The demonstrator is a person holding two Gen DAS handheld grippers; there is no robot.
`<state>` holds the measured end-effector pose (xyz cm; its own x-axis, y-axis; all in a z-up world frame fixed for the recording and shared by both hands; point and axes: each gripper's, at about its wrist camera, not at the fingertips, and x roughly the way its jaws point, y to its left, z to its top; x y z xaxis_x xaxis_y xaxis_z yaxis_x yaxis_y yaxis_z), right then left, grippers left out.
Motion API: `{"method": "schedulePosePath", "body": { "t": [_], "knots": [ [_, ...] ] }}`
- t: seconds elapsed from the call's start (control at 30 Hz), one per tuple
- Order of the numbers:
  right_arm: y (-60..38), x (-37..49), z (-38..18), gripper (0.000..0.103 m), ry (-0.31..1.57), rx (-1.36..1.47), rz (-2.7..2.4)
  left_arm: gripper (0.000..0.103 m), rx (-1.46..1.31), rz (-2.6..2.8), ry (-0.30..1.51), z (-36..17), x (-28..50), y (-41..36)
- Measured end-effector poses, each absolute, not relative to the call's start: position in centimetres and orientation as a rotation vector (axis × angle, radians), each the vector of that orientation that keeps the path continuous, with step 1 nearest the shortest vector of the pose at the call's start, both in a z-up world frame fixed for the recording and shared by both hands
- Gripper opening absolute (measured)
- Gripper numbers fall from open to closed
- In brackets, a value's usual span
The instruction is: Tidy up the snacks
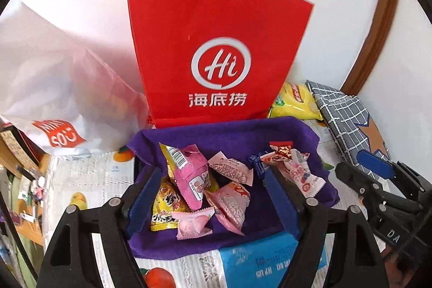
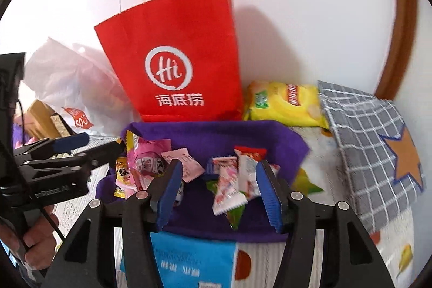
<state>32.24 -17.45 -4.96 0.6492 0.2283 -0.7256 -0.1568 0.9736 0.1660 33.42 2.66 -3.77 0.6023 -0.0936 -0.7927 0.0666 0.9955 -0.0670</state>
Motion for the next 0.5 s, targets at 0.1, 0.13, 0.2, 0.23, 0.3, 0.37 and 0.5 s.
{"method": "schedulePosePath", "body": {
  "t": [0.1,0.13,0.2,0.23,0.3,0.37,0.5],
  "knots": [
    [-17.7,30.5,-4.4,0.058,0.814,0.090,0.176,0.082,0.025,-0.109,0.895,-3.1,31.3,2.1],
    [-17.5,29.8,-4.3,0.059,0.812,0.083,0.172,0.083,0.041,-0.109,0.883,-2.9,30.6,2.1],
    [-17.5,28.6,-4.1,0.061,0.808,0.085,0.170,0.084,0.071,-0.106,0.868,-2.8,29.1,2.2],
    [-17.5,28.0,-4.1,0.066,0.810,0.095,0.168,0.084,0.077,-0.108,0.863,-2.8,28.4,2.4],
    [-17.6,26.8,-4.0,0.071,0.810,0.106,0.166,0.085,0.076,-0.121,0.854,-2.7,27.0,3.0],
    [-17.6,25.4,-4.1,0.072,0.800,0.108,0.147,0.086,0.055,-0.129,0.842,-2.5,25.7,3.7],
    [-18.1,22.9,-4.5,0.081,0.765,0.140,0.129,0.089,0.043,-0.142,0.823,-2.5,22.9,4.7]
  ]
}}
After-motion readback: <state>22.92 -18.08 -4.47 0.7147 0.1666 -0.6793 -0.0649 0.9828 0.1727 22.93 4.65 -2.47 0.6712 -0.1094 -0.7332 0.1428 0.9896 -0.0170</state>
